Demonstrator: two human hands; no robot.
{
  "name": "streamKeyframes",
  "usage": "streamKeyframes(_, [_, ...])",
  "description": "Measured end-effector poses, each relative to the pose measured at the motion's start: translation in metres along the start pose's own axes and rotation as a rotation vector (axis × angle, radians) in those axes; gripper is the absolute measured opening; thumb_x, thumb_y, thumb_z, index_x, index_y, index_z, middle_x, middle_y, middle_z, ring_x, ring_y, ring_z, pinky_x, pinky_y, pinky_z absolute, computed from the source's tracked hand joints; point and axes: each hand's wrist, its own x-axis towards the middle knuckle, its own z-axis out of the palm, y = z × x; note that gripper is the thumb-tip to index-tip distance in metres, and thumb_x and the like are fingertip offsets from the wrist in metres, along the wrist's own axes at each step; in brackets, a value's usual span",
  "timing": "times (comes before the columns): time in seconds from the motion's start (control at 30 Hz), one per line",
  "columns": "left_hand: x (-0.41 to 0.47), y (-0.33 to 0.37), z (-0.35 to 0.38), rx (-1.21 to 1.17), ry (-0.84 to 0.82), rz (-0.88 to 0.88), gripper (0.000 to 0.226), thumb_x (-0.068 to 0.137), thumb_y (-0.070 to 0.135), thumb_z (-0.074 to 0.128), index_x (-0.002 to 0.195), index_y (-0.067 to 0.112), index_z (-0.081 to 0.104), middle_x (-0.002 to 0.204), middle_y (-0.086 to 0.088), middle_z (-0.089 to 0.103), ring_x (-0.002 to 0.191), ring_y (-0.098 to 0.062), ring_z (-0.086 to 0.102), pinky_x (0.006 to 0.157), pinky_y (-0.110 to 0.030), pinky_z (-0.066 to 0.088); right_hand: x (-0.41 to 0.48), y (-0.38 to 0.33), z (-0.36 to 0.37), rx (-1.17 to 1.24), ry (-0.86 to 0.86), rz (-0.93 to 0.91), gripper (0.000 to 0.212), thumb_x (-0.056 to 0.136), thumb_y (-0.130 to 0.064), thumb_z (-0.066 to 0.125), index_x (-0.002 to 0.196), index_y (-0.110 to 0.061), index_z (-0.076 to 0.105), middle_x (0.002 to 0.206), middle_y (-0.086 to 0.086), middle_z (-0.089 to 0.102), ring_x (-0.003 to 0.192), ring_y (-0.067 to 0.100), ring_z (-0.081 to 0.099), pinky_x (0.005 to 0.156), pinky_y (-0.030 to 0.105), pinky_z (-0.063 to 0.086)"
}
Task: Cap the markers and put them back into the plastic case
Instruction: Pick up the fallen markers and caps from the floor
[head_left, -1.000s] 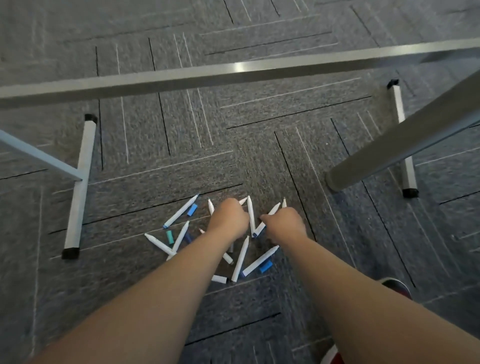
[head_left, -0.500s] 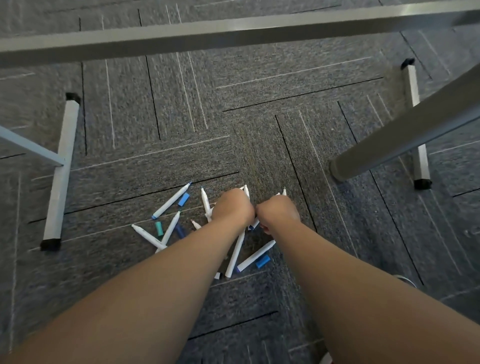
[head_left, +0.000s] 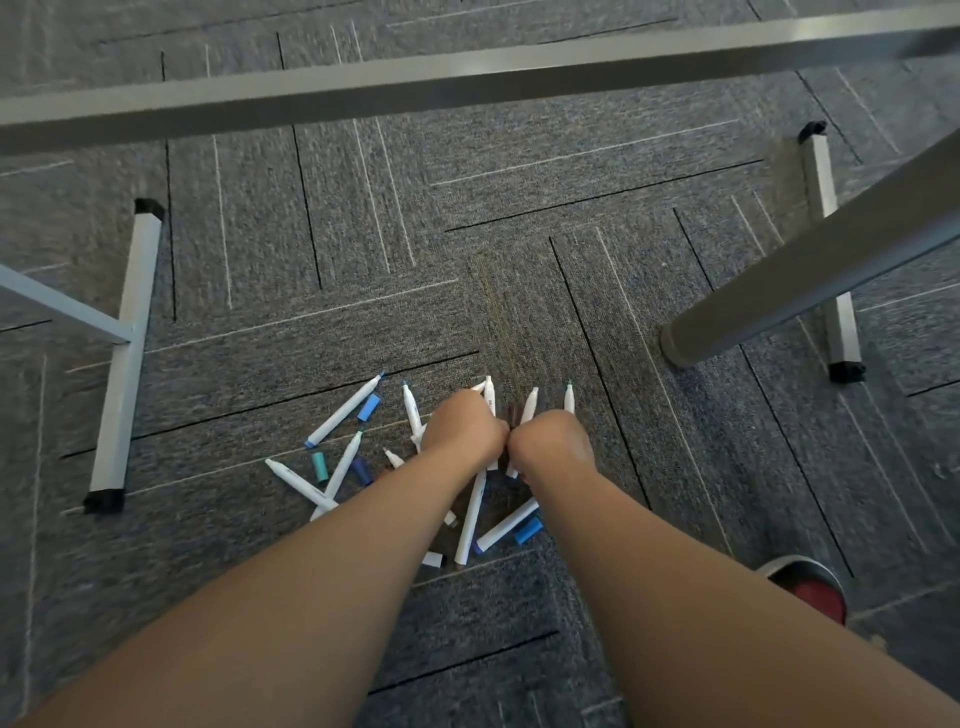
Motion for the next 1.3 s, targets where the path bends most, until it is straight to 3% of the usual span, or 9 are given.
streamKeyframes(0.17, [-0.006,-0.005,-0.005,-0.014,0.028,0.006,0.028,0.091,0.027,0.055,0.068,0.013,0.046,0.063,-0.003,0.049,0.054,-0.020,0.044,0.050,-0.028,0.028,-0.007,0.008,0.008,0.059,0.000,0.001,0.018,0.089,-0.016,0.059,0.073,-0.014,0.052,0.070,0.003,0.053,0.075,0.027,0.058,0.061,0.031,0.042])
streamKeyframes(0.4, [-0.031,-0.007,-0.019,0.039,0.132,0.024,0.029,0.100,0.029,0.038,0.093,0.006,0.056,0.072,-0.004,0.052,0.061,-0.020,0.050,0.054,-0.030,0.036,-0.025,0.009,0.003,0.081,-0.026,0.012,0.014,0.086,-0.024,0.064,0.079,-0.011,0.060,0.074,0.005,0.063,0.071,0.025,0.063,0.062,0.030,0.047])
streamKeyframes(0.57, [-0.058,-0.019,-0.017,0.110,0.087,-0.025,0.020,0.099,0.017,0.046,0.116,0.008,0.052,0.098,-0.008,0.060,0.081,-0.026,0.055,0.064,-0.035,0.044,-0.048,0.019,0.001,0.025,-0.095,-0.016,0.021,0.088,-0.027,0.062,0.075,-0.012,0.055,0.072,0.005,0.061,0.064,0.020,0.058,0.063,0.030,0.051])
streamKeyframes(0.77, [-0.078,-0.035,0.009,0.136,0.064,-0.053,0.042,0.096,0.011,0.045,0.138,0.010,0.036,0.118,-0.011,0.063,0.101,-0.032,0.063,0.065,-0.038,0.045,-0.063,0.043,-0.003,0.159,-0.088,-0.009,0.021,0.086,-0.022,0.064,0.074,-0.006,0.058,0.066,0.006,0.062,0.057,0.018,0.059,0.051,0.027,0.047])
streamKeyframes(0.87, [-0.079,-0.038,0.023,0.209,0.049,-0.044,0.041,0.096,0.014,0.050,0.136,0.009,0.039,0.115,-0.010,0.064,0.100,-0.031,0.064,0.064,-0.037,0.045,-0.058,0.053,0.002,0.301,-0.102,0.007,0.014,0.089,-0.010,0.059,0.089,0.003,0.062,0.081,0.011,0.066,0.075,0.024,0.065,0.071,0.035,0.059])
streamKeyframes(0.97, [-0.078,-0.041,0.033,0.230,0.073,-0.054,0.037,0.095,0.015,0.054,0.130,0.008,0.044,0.111,-0.010,0.065,0.101,-0.031,0.064,0.065,-0.037,0.044,-0.056,0.062,0.009,0.296,-0.008,0.025,0.028,0.097,-0.012,0.050,0.118,0.005,0.057,0.113,0.017,0.065,0.096,0.030,0.064,0.070,0.031,0.048])
streamKeyframes(1.07, [-0.079,-0.044,0.041,0.303,0.078,-0.020,0.021,0.094,0.021,0.060,0.112,0.009,0.058,0.102,-0.007,0.066,0.096,-0.029,0.066,0.065,-0.035,0.047,-0.054,0.066,0.016,0.308,0.031,0.038,0.028,0.096,-0.017,0.053,0.117,0.001,0.060,0.103,0.013,0.066,0.090,0.030,0.064,0.065,0.031,0.045])
streamKeyframes(1.23, [-0.075,-0.046,0.045,0.385,0.101,0.046,0.009,0.095,0.018,0.060,0.101,0.012,0.063,0.089,-0.004,0.062,0.089,-0.027,0.066,0.063,-0.034,0.046,-0.049,0.064,0.023,0.219,0.036,0.044,0.013,0.091,-0.022,0.063,0.097,-0.010,0.059,0.088,0.005,0.062,0.080,0.025,0.063,0.064,0.031,0.050])
streamKeyframes(1.3, [-0.073,-0.043,0.044,0.370,0.096,0.047,0.007,0.094,0.017,0.059,0.096,0.012,0.062,0.082,-0.003,0.056,0.087,-0.027,0.065,0.062,-0.034,0.046,-0.046,0.060,0.024,0.156,0.036,0.060,0.014,0.092,-0.022,0.062,0.100,-0.011,0.060,0.089,0.005,0.059,0.081,0.025,0.060,0.066,0.031,0.047])
